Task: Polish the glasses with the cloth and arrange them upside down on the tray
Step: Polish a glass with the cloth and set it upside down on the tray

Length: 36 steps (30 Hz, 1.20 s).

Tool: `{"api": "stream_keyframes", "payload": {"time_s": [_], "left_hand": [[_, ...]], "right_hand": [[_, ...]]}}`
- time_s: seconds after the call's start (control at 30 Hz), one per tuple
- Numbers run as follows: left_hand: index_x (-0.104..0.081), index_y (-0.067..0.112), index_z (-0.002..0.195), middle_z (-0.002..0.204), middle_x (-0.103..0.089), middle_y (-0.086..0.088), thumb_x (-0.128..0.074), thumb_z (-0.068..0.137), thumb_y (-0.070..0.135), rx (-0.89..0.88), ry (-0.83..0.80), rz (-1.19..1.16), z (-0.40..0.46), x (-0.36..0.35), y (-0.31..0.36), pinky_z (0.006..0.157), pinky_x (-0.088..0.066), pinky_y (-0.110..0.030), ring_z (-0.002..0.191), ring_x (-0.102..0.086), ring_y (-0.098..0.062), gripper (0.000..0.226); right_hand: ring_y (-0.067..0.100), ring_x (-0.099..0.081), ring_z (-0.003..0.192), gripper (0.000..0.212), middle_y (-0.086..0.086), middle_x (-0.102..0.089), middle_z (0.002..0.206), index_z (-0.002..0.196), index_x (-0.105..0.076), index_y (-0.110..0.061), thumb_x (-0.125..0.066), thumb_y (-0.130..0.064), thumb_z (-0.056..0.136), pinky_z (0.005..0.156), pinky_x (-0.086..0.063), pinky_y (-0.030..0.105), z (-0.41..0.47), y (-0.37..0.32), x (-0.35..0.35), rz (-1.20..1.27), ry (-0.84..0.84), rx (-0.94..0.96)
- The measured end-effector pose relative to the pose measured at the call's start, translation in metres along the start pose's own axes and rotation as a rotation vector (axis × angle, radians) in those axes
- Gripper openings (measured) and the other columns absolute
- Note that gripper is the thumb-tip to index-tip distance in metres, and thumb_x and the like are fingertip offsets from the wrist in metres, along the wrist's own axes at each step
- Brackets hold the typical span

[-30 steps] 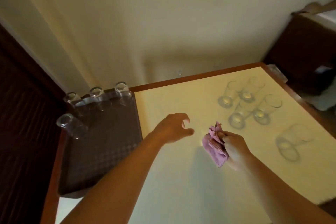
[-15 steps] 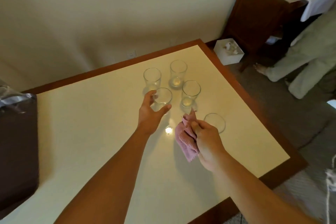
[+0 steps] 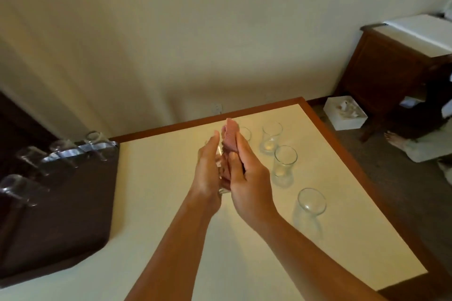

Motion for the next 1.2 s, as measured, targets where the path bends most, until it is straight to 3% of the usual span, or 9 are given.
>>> {"api": "stream_keyframes", "payload": {"time_s": [0.07,0.27,0.43,0.57,0.67,0.73,0.9,1.03,1.2], "left_hand": [[-0.070,0.000,0.109,0.100,-0.070,-0.019,-0.041,0.107,0.055,-0.058,0.071,-0.073,-0.009,0.028,0.022,0.072,-0.058,-0.037,0.088,-0.071,-0.027,0.062],[-0.083,0.016,0.098,0.105,-0.080,-0.016,-0.040,0.109,0.051,-0.111,0.077,-0.245,-0.074,0.073,0.040,0.084,-0.058,-0.041,0.096,-0.079,-0.026,0.057],[-0.074,0.011,0.096,0.075,-0.074,-0.004,-0.060,0.103,0.048,-0.266,0.272,-0.136,-0.125,0.139,0.082,0.070,-0.060,-0.035,0.070,-0.075,-0.018,0.040],[-0.078,0.024,0.106,0.099,-0.081,-0.001,-0.054,0.100,0.052,-0.301,0.183,0.040,-0.173,0.139,0.082,0.085,-0.054,-0.038,0.097,-0.074,-0.019,0.037],[-0.069,0.018,0.107,0.087,-0.076,0.001,-0.060,0.099,0.053,-0.358,0.171,-0.036,-0.188,0.156,0.092,0.076,-0.059,-0.035,0.085,-0.075,-0.015,0.038],[-0.061,0.014,0.108,0.095,-0.070,-0.006,-0.066,0.097,0.054,-0.384,0.272,-0.144,-0.197,0.182,0.097,0.087,-0.062,-0.049,0.091,-0.075,-0.025,0.042],[-0.076,0.025,0.117,0.105,-0.078,-0.003,-0.050,0.094,0.067,-0.291,0.100,0.068,-0.214,0.169,0.077,0.090,-0.053,-0.047,0.098,-0.069,-0.022,0.055],[-0.058,0.010,0.133,0.105,-0.071,-0.006,-0.073,0.087,0.061,-0.309,0.188,-0.176,-0.221,0.190,0.087,0.075,-0.060,-0.038,0.090,-0.076,-0.019,0.070],[-0.070,0.017,0.125,0.102,-0.081,-0.008,-0.051,0.100,0.063,-0.272,0.154,-0.006,-0.231,0.181,0.083,0.104,-0.052,-0.050,0.105,-0.074,-0.024,0.056]], "right_hand": [[0.012,-0.053,0.138,0.054,-0.011,-0.047,0.155,0.156,-0.035,-0.032,-0.033,-0.051,0.106,0.105,-0.054,0.037,-0.035,-0.023,-0.023,-0.051,-0.089,0.126],[0.011,-0.064,0.122,0.041,-0.007,-0.065,0.137,0.148,-0.049,-0.037,-0.045,-0.034,0.107,0.102,-0.054,0.030,-0.014,-0.082,-0.055,0.239,-0.216,0.020],[0.005,-0.058,0.130,0.053,-0.013,-0.057,0.145,0.154,-0.038,-0.039,-0.039,-0.048,0.101,0.106,-0.053,0.037,-0.104,-0.119,-0.100,0.248,-0.209,0.094],[0.015,-0.071,0.108,0.034,-0.007,-0.072,0.124,0.134,-0.058,-0.047,-0.039,-0.037,0.108,0.077,-0.060,0.028,-0.080,-0.126,-0.103,0.510,-0.088,-0.096],[0.010,-0.066,0.119,0.040,-0.009,-0.066,0.135,0.146,-0.043,-0.050,-0.038,-0.039,0.108,0.094,-0.057,0.033,-0.121,-0.150,-0.115,0.350,-0.069,0.047],[0.000,-0.057,0.127,0.045,-0.021,-0.055,0.142,0.149,-0.031,-0.055,-0.037,-0.037,0.108,0.105,-0.053,0.032,-0.165,-0.162,-0.127,0.253,-0.123,0.125],[0.015,-0.074,0.106,0.038,-0.008,-0.075,0.115,0.142,-0.054,-0.040,-0.034,-0.036,0.110,0.073,-0.059,0.028,-0.131,-0.154,-0.115,0.567,-0.009,-0.091],[0.004,-0.068,0.114,0.041,-0.017,-0.068,0.128,0.144,-0.042,-0.055,-0.039,-0.040,0.107,0.095,-0.058,0.033,-0.187,-0.177,-0.123,0.357,-0.063,0.067],[0.011,-0.066,0.121,0.042,-0.018,-0.066,0.126,0.150,-0.046,-0.038,-0.036,-0.030,0.110,0.098,-0.057,0.039,-0.158,-0.177,-0.112,0.527,-0.010,0.050]]}}
Point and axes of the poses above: each hand's wrist, its own z-axis towards the middle knuckle, its own x-axis out of the back of the hand, y = z × x, the point moved 10 cm from there along z, towards the middle knuckle
